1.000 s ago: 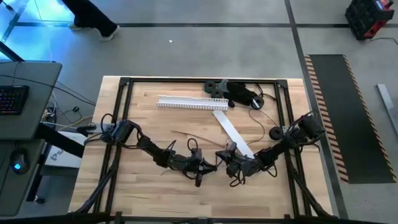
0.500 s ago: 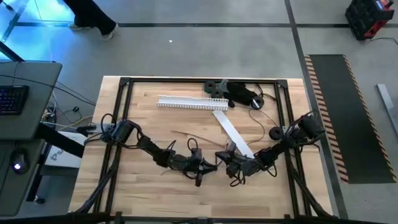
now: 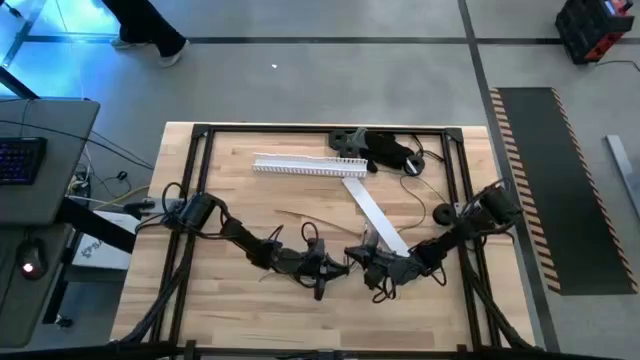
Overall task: Ziptie cables
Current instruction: Wrap the wire cables with the black zip tie
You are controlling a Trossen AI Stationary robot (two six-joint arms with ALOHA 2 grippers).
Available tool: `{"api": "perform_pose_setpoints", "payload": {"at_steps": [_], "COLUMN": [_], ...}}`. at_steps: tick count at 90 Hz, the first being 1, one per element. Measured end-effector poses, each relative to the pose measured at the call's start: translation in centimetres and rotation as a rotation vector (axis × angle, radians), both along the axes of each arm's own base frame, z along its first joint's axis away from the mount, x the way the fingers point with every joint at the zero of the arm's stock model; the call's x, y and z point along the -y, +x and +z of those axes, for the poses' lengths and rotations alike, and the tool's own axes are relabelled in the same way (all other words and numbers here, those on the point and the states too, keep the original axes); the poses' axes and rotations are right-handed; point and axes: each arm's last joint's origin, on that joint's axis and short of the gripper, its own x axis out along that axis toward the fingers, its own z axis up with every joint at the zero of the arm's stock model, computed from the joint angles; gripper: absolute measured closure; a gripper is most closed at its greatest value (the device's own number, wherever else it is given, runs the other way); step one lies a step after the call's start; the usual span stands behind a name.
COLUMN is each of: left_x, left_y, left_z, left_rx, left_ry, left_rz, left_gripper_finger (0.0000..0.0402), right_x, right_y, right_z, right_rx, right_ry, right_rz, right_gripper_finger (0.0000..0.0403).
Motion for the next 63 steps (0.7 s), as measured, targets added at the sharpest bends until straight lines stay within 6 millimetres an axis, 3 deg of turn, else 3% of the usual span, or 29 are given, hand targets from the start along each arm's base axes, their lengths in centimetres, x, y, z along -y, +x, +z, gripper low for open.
{"api": "perform_pose_setpoints", "payload": {"at_steps": [18, 45, 63], "left_x": [0.0, 0.3, 0.2], "left_y": [0.0, -0.1, 0.0], "left_z": [0.0, 0.1, 0.1], "left_rx": [0.0, 0.013, 0.014], "left_ry": [0.0, 0.005, 0.005], "left_rz": [-0.006, -0.057, -0.056], "left_gripper_finger": [0.0402, 0.0402, 0.0402], "right_x": [-0.2, 1.6, 1.4], "right_y": [-0.1, -1.0, -0.7], "right_z": [0.0, -0.9, -0.6], "right_rx": [0.004, 0.01, 0.017], "right_ry": [0.008, 0.083, 0.086], "right_rz": [-0.005, -0.061, -0.041], "right_gripper_finger": [0.0403, 0.0403, 0.0403]}}
